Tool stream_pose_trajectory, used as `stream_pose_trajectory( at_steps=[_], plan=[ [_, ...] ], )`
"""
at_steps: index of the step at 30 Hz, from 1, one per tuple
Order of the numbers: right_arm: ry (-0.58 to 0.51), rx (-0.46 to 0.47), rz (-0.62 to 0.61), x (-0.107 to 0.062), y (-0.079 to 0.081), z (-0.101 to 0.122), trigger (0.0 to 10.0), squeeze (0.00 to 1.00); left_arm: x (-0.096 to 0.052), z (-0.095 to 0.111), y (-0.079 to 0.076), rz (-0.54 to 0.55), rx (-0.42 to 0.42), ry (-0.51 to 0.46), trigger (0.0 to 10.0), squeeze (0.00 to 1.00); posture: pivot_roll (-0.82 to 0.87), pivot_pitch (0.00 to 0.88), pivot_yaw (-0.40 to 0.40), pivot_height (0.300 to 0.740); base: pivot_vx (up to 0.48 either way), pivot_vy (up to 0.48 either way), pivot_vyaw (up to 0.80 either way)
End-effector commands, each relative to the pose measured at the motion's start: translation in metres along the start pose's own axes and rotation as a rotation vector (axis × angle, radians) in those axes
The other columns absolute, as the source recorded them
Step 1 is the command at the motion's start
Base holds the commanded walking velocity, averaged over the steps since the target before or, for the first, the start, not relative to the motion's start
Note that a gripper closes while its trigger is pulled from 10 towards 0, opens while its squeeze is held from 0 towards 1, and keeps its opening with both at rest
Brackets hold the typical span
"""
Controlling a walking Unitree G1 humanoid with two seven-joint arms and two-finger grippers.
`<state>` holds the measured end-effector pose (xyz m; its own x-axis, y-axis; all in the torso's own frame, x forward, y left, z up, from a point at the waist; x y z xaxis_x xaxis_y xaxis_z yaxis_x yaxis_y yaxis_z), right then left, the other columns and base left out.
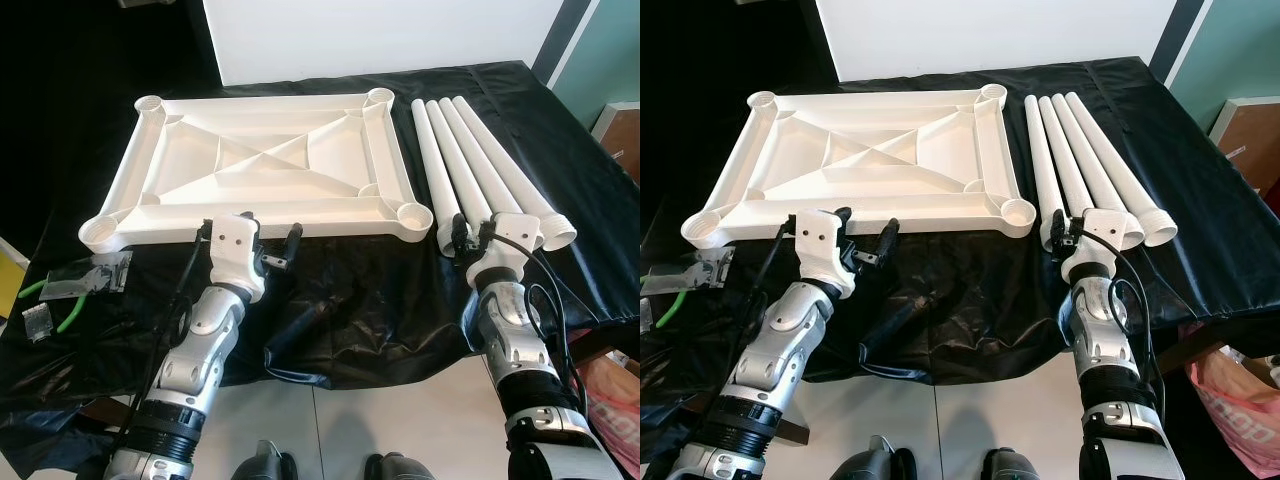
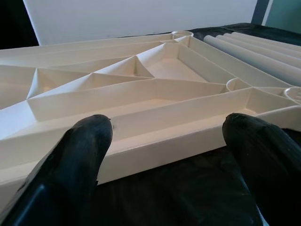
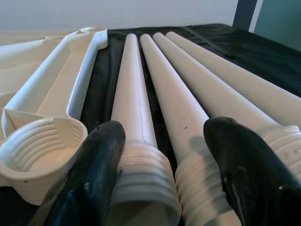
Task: Building children table
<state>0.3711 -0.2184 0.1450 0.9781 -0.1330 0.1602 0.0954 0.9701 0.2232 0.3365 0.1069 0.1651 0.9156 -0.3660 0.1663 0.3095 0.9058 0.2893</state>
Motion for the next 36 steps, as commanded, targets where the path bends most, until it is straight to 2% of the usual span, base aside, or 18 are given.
stream_pose_trajectory(
  at_steps=[1,8,14,15,24,25,36],
  plan=[
    [0.097,0.021,-0.041,-0.005,-0.01,-0.02,10.0,0.0,-0.004,0.003,-0.016,-0.183,-0.003,-0.033,10.0,0.0,0.0,0.117,0.034,0.74,0.0,0.0,0.0],
    [0.189,0.048,-0.078,-0.003,-0.019,-0.029,10.0,0.0,-0.004,0.002,-0.015,-0.182,-0.006,-0.025,10.0,0.0,0.0,0.125,0.034,0.74,0.0,0.0,0.0],
    [0.227,0.057,-0.081,-0.003,-0.023,-0.032,10.0,0.0,-0.005,0.002,-0.015,-0.183,-0.014,-0.025,10.0,0.0,-0.01,0.121,0.035,0.74,0.0,0.0,0.0],
    [0.233,0.057,-0.079,-0.003,-0.025,-0.032,10.0,1.0,-0.005,0.002,-0.015,-0.185,-0.014,-0.024,10.0,0.0,-0.01,0.12,0.035,0.74,0.0,0.0,0.0],
    [0.23,0.033,-0.071,-0.004,-0.027,-0.029,10.0,1.0,-0.004,0.002,-0.016,-0.188,-0.02,-0.021,10.0,0.0,-0.01,0.122,0.036,0.74,0.0,0.0,0.0],
    [0.238,0.017,-0.07,-0.004,-0.028,-0.029,10.0,0.0,-0.004,0.002,-0.016,-0.192,-0.024,-0.021,10.0,0.0,-0.01,0.129,0.04,0.74,0.0,0.0,0.0],
    [0.29,-0.001,-0.069,-0.004,-0.035,-0.032,10.0,0.0,-0.003,0.002,-0.016,-0.191,-0.034,-0.017,10.0,0.0,-0.02,0.14,0.04,0.74,0.0,0.0,0.0]
  ],
)
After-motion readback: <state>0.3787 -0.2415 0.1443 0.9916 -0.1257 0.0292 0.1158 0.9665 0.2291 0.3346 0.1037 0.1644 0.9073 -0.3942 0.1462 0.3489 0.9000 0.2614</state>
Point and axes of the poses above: a point about 5 cm out from each wrist's last joint towards the gripper, its own x axis pointing out of the wrist towards the gripper, its own z axis along the axis of the wrist's last joint, y = z × x, the point moved 3 cm from there along x, pointing out of the wrist towards the gripper, and after that the axes turned 14 degrees about x, right-handed, at the moved point
